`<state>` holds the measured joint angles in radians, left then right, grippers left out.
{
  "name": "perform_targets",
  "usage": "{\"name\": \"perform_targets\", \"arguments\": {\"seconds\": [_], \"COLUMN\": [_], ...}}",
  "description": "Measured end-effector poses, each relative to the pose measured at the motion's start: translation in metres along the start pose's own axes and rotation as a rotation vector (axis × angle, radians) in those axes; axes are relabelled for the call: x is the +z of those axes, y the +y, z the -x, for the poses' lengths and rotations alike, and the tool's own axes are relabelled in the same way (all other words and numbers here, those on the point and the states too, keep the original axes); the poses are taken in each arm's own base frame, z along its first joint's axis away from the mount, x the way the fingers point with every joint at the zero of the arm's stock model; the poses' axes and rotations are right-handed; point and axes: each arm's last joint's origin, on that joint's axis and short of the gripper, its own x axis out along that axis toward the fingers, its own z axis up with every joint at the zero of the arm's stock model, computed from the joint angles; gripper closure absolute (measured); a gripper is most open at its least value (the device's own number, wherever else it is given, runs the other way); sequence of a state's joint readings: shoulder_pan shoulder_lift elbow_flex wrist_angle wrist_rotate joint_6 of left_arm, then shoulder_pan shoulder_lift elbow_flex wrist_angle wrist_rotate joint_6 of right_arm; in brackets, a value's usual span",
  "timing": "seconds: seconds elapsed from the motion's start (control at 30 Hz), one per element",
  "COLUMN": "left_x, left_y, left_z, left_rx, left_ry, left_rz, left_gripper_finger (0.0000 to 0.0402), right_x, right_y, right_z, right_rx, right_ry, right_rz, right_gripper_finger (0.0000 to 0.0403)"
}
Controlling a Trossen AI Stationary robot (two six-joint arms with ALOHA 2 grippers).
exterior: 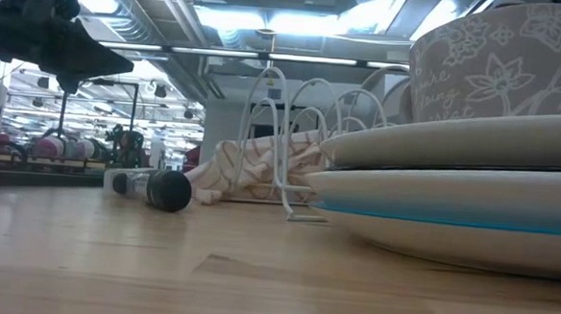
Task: Sort dishes
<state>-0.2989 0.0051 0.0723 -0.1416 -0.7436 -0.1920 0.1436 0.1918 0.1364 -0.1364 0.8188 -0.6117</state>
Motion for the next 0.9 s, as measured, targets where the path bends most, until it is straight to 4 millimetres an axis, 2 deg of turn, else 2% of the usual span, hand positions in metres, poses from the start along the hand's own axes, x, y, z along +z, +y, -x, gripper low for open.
{"name": "perform_targets", "arguments": {"seconds": [0.37, 0.57, 0.7, 0.9], "left_x": [0.001, 0.003, 0.017, 0.037], "left_y": [0.000, -0.001, -0.003, -0.011], "left_z": [0.000, 0.000, 0.000, -0.003], "left_rx": [-0.003, -0.007, -0.041, -0.094], "left_ry": [-0.014, -0.030, -0.136, -0.287], "left_rz": [0.052, 0.182, 0.341, 0.244], "left_gripper_finger": [0.0402, 0.0402, 0.0402, 0.0402], "right_x": [0.000, 0.000, 0.000, 0.000], "right_y": [0.000, 0.000, 0.000, 0.000], "right_z": [0.000, 0.000, 0.000, 0.000], "right_rx": [0.000, -0.001, -0.002, -0.003], "right_ry": [0.000, -0.002, -0.003, -0.004], "right_rz": [0.000, -0.002, -0.005, -0.005], "right_gripper_finger": [0.0271, 0.0272, 0.0271, 0.0271]}}
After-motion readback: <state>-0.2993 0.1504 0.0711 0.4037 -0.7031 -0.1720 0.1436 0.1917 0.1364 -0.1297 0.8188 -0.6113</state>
